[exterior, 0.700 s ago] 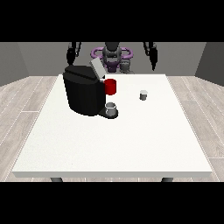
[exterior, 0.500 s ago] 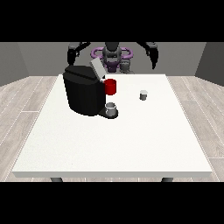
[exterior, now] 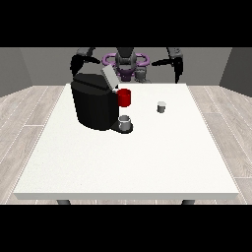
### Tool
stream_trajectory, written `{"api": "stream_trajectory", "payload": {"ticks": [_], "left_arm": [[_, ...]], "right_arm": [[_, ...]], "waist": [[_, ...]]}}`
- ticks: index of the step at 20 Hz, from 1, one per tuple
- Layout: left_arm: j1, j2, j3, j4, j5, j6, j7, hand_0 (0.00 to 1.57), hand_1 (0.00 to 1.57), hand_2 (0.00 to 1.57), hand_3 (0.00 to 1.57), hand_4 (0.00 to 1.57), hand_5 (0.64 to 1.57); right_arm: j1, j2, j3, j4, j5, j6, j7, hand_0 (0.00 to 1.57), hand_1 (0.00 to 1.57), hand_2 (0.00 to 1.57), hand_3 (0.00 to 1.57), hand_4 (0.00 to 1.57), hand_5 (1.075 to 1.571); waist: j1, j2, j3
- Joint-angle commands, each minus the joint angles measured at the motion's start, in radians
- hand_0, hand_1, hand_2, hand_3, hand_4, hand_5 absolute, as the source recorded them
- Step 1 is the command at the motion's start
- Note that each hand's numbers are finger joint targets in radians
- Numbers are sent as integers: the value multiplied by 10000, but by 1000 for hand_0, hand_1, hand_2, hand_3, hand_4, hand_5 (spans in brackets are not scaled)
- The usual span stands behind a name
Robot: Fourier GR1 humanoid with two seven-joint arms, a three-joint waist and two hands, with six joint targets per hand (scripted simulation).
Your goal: Insert the coffee pod into the coffee machine and close the lid
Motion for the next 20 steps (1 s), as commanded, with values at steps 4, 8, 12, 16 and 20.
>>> {"api": "stream_trajectory", "payload": {"ticks": [4,8,12,16,20], "left_arm": [[-1582,769,687,2259,-151,-351,-45,0,0,0,0,0,1571],[-2340,865,825,3376,-341,-256,71,0,0,0,0,0,1571],[-2674,841,659,4464,-896,-101,-196,0,0,0,0,0,1571],[-2651,1010,362,4820,-1391,-237,-286,0,0,0,0,0,1571],[-3122,916,59,5262,-1896,-121,-269,0,0,0,0,0,1571]], "right_arm": [[-310,288,1000,-594,144,-810,-28,0,0,0,0,177,1571],[-1038,165,503,-769,95,-448,522,0,0,0,0,186,1571],[-698,288,693,-820,93,-693,624,0,0,0,0,233,1571],[-362,169,357,-18,-71,-266,-55,0,0,0,0,259,1571],[-1131,257,116,544,-43,-559,-111,0,0,0,0,352,1571]], "waist": [[-625,831,-12],[-779,1252,-12],[-717,1033,-10],[-548,1045,-8],[-307,1332,-7]]}}
